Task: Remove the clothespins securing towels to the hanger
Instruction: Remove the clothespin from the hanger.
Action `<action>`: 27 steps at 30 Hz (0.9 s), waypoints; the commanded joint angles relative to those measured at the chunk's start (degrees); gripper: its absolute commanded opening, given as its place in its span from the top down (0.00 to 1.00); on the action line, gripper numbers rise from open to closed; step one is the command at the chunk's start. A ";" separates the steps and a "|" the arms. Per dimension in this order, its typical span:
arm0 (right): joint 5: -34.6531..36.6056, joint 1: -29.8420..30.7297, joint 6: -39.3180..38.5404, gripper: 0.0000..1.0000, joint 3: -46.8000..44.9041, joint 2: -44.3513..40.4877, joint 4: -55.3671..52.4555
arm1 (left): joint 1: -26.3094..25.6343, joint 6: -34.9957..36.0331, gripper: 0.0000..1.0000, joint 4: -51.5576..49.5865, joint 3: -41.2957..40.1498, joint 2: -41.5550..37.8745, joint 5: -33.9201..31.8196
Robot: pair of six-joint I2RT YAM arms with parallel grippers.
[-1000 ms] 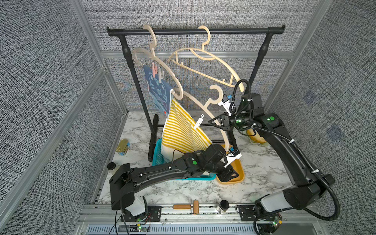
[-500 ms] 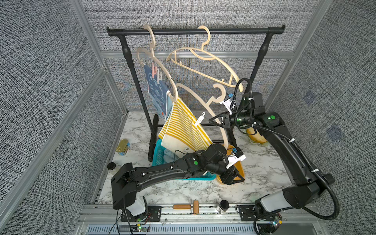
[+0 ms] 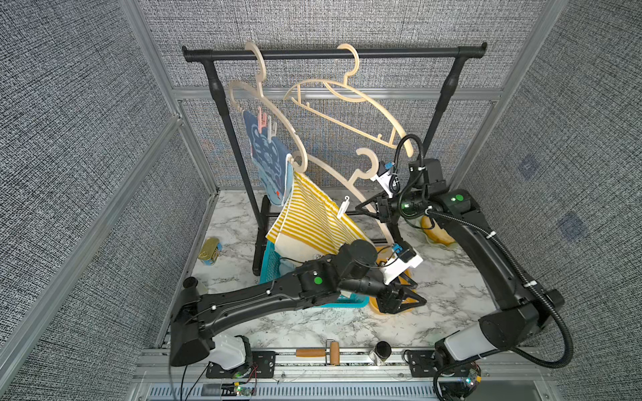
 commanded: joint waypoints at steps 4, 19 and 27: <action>-12.84 0.23 -11.08 1.00 -3.05 -2.40 -6.52 | 11.24 1.93 0.50 -17.67 -3.55 -13.22 -12.26; -16.59 3.58 -19.07 1.00 -4.73 -2.49 -14.63 | 34.36 16.44 0.48 -23.81 -4.36 -18.01 8.62; -16.78 6.29 -21.12 1.00 -3.17 0.69 -16.38 | 37.37 20.33 0.44 -22.85 -4.58 -14.27 16.92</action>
